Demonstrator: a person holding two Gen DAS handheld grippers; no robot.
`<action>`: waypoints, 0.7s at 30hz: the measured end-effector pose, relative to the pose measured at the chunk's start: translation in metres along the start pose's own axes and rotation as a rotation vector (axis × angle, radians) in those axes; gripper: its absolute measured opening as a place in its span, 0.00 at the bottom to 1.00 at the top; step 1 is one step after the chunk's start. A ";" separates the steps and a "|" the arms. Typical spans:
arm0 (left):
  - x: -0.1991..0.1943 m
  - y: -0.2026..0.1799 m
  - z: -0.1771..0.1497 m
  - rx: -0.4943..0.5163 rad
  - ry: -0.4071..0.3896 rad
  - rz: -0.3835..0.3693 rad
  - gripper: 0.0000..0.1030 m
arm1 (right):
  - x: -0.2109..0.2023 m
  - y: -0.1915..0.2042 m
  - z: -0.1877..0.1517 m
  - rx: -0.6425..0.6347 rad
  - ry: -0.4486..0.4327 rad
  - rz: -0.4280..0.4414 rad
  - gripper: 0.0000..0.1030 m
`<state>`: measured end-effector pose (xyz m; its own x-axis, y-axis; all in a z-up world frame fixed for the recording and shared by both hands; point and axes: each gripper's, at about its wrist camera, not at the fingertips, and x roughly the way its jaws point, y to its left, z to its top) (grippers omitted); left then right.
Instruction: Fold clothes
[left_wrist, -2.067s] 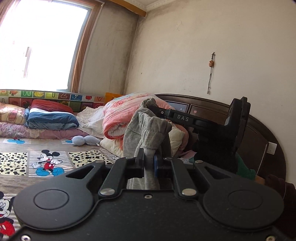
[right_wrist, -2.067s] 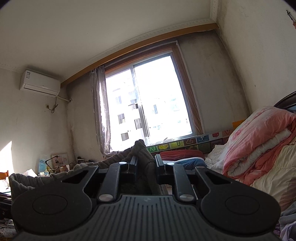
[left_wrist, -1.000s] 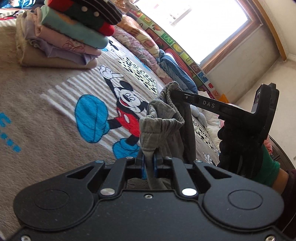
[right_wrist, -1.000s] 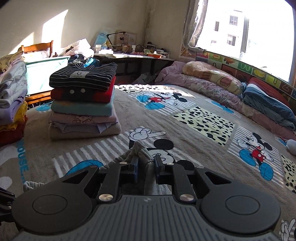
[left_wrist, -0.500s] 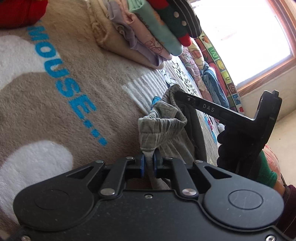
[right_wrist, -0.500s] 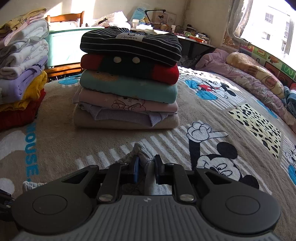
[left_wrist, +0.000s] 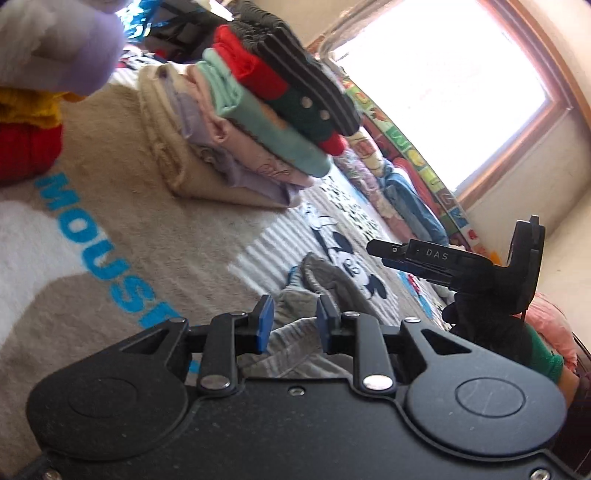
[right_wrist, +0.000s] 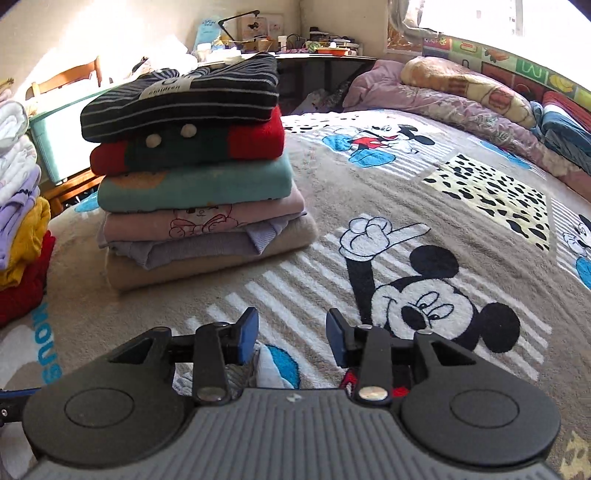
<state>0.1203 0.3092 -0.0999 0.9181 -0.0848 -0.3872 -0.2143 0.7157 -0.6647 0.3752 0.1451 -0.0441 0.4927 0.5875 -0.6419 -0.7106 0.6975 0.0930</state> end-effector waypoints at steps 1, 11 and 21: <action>0.006 -0.005 0.004 0.028 -0.003 -0.020 0.21 | -0.009 -0.006 0.000 0.029 -0.014 0.006 0.44; 0.080 0.020 0.027 -0.265 0.142 -0.103 0.12 | -0.152 -0.046 -0.086 0.228 -0.137 0.066 0.46; 0.072 0.020 0.043 -0.290 0.186 -0.018 0.12 | -0.312 -0.086 -0.255 0.498 -0.204 -0.083 0.52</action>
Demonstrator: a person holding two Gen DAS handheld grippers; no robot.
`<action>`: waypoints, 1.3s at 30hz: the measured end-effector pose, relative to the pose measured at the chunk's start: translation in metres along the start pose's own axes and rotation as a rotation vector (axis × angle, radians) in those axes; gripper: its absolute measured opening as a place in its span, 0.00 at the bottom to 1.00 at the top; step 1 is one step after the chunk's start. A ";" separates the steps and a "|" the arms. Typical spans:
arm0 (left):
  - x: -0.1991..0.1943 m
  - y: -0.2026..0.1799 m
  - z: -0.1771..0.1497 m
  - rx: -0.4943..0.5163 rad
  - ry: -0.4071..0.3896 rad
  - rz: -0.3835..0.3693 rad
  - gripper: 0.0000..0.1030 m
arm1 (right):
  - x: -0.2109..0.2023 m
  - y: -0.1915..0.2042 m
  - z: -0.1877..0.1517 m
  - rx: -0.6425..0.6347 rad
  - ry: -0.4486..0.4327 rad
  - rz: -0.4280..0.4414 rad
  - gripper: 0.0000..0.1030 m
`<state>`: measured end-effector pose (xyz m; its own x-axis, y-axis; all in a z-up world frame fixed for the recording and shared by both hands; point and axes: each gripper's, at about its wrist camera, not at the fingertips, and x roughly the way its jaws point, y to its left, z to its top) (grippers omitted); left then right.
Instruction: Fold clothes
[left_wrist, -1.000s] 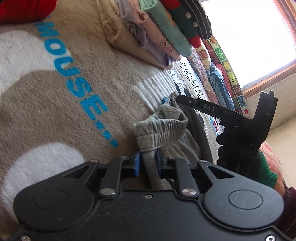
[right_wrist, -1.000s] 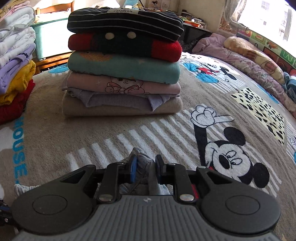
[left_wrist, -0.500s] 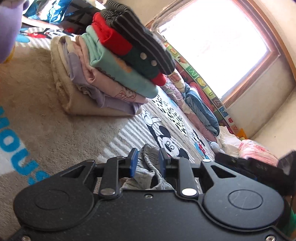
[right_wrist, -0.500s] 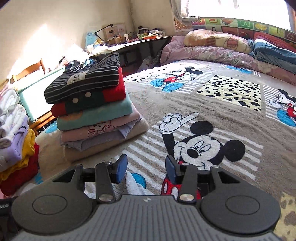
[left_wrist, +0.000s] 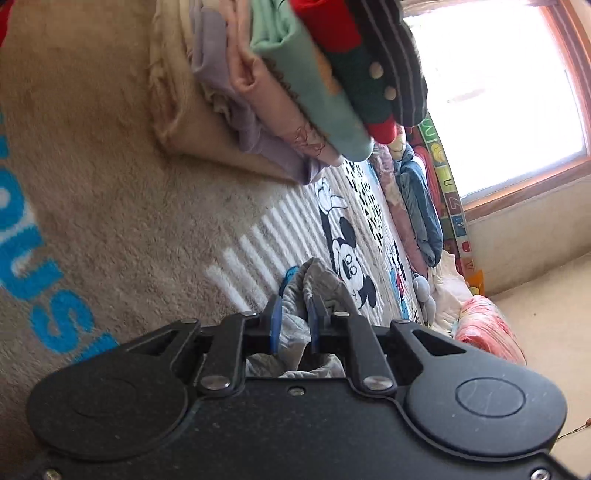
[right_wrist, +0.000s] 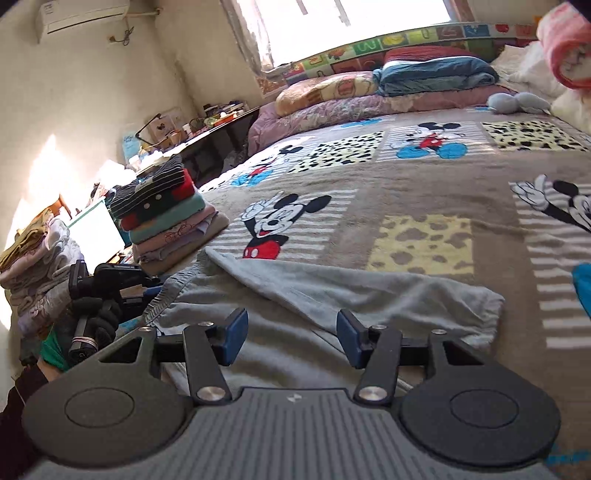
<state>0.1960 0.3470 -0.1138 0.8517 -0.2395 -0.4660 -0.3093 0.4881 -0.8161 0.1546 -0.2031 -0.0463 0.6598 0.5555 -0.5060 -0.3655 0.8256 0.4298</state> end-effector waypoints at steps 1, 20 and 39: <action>0.000 -0.001 0.000 0.020 0.002 0.013 0.12 | -0.011 -0.012 -0.011 0.044 -0.012 -0.016 0.53; 0.069 -0.006 -0.016 0.166 0.248 0.023 0.12 | -0.035 -0.096 -0.106 0.378 -0.030 -0.064 0.54; 0.027 -0.049 -0.011 0.291 0.037 0.012 0.15 | -0.036 -0.074 -0.089 0.153 -0.089 -0.174 0.54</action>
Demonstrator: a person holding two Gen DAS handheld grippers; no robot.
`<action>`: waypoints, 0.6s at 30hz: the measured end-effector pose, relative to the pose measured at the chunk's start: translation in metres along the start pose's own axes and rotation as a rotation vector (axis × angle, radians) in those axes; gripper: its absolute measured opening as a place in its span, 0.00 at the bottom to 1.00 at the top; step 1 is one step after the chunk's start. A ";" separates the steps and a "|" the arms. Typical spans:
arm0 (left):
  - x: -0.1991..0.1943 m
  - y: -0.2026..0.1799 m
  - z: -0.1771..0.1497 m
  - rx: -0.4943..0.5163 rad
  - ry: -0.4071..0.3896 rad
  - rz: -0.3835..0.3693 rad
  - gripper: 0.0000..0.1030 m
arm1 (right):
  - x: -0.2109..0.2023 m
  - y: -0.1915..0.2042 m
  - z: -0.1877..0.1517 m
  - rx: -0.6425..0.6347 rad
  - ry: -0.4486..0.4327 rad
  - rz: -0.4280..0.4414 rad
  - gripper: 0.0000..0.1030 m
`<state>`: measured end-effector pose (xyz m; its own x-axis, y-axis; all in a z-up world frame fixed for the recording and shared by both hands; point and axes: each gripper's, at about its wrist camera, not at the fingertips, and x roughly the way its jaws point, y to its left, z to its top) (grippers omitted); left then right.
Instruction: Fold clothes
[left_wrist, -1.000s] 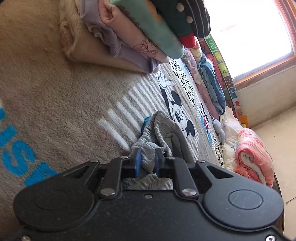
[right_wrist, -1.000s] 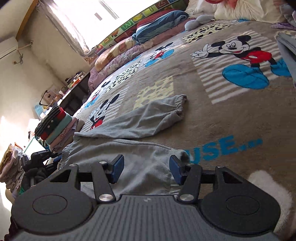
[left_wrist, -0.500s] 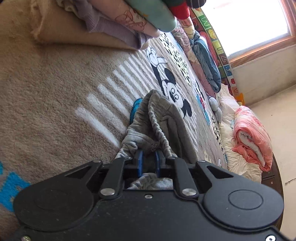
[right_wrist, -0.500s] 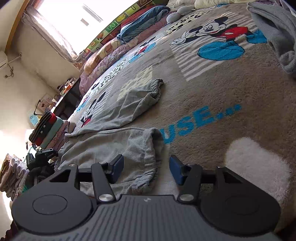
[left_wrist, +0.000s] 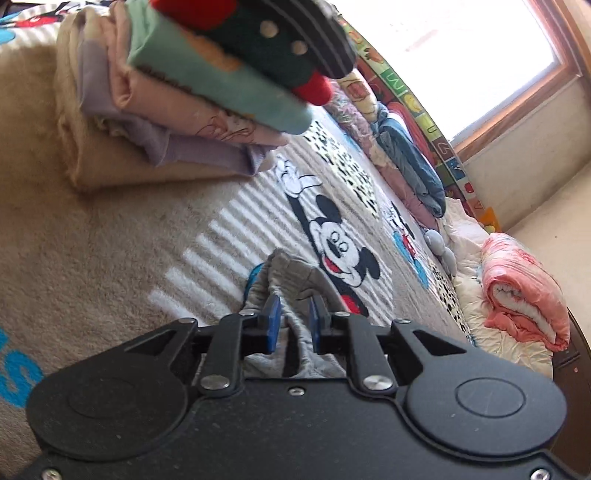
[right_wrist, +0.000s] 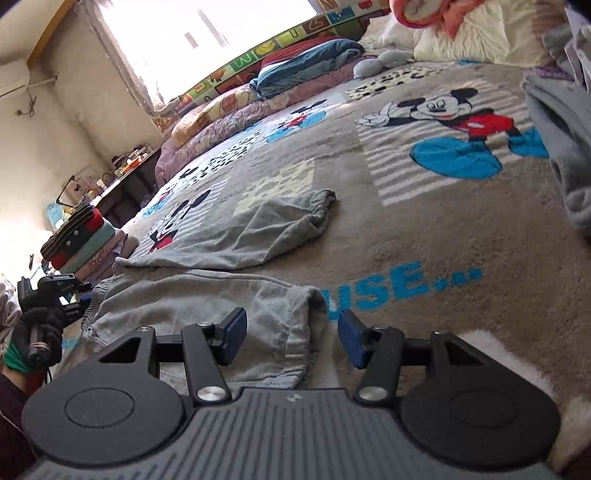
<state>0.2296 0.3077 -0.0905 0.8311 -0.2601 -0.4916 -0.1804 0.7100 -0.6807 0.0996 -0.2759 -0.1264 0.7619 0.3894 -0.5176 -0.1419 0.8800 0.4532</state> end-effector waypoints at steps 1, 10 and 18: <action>-0.001 -0.009 -0.003 0.044 -0.006 -0.002 0.17 | 0.001 0.004 0.004 -0.042 -0.007 -0.010 0.54; 0.015 -0.053 -0.021 0.327 -0.016 0.037 0.30 | 0.047 0.064 0.025 -0.621 0.023 -0.129 0.51; 0.036 -0.055 -0.013 0.327 -0.017 0.039 0.30 | 0.097 0.079 0.012 -1.163 0.127 -0.250 0.48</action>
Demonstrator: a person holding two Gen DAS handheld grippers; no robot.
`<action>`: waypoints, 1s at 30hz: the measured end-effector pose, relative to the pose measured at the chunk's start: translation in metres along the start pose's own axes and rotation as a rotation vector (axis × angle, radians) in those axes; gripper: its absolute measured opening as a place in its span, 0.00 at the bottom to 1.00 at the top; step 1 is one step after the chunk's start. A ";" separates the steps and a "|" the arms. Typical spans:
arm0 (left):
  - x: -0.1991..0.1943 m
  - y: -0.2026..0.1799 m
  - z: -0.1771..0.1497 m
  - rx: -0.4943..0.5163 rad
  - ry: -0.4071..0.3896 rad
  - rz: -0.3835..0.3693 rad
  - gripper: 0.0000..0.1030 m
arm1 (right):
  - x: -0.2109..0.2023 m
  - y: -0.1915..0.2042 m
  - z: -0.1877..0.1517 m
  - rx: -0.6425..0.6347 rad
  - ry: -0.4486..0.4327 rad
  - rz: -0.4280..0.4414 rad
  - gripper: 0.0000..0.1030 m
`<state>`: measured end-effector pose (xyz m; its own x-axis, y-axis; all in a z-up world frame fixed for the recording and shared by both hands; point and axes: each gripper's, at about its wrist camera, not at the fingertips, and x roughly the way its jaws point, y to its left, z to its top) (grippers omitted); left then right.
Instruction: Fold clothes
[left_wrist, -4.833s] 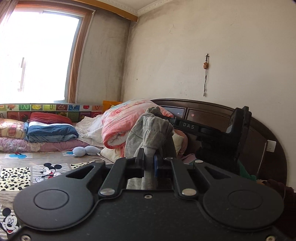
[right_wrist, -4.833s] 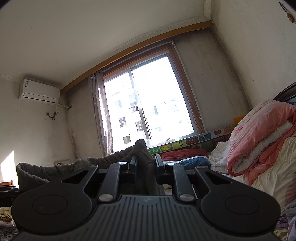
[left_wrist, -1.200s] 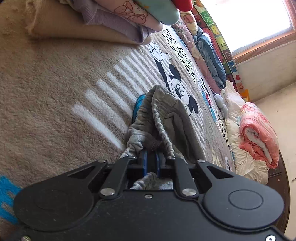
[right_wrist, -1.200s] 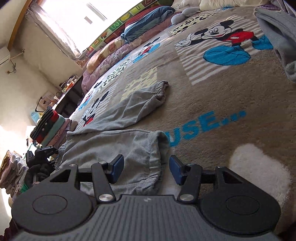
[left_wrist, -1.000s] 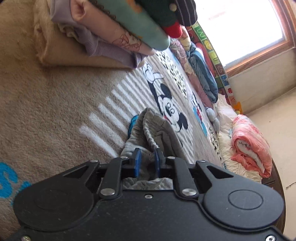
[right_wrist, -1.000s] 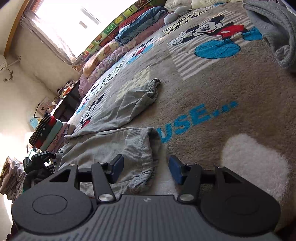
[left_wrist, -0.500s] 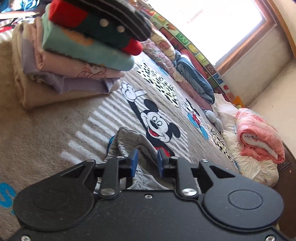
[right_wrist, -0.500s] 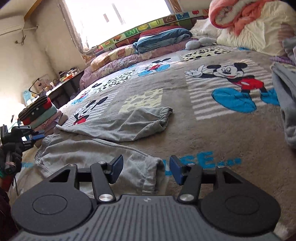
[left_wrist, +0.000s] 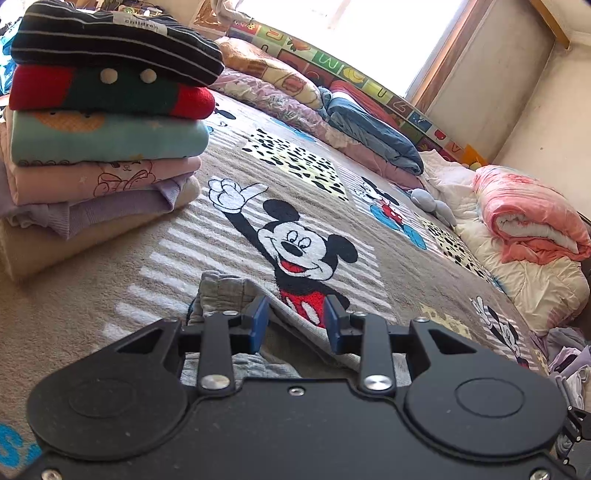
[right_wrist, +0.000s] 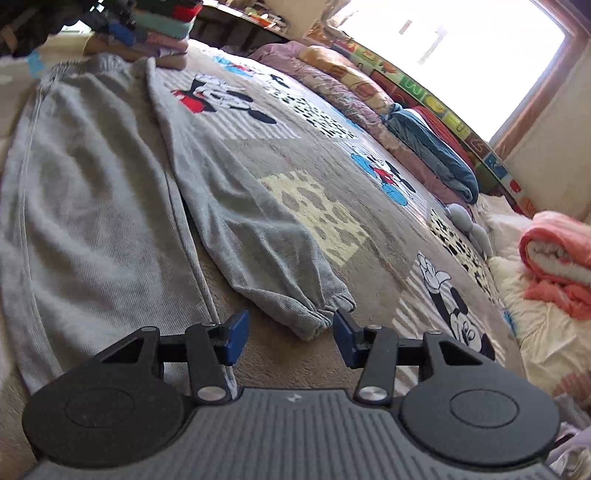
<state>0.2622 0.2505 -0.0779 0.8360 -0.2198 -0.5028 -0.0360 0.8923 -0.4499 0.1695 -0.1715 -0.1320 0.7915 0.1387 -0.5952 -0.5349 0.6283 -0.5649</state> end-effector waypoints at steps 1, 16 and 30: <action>0.003 0.000 0.001 -0.003 0.006 0.002 0.30 | 0.004 0.005 -0.001 -0.078 0.009 -0.003 0.48; 0.019 0.014 0.009 -0.038 0.048 0.019 0.41 | 0.019 0.012 0.009 -0.341 -0.064 0.079 0.12; 0.048 0.022 0.016 -0.070 0.122 -0.037 0.41 | 0.047 -0.147 0.042 0.337 -0.127 0.211 0.11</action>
<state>0.3106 0.2660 -0.0998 0.7649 -0.3022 -0.5688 -0.0478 0.8541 -0.5179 0.2984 -0.2255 -0.0529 0.7166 0.3715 -0.5903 -0.5792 0.7885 -0.2069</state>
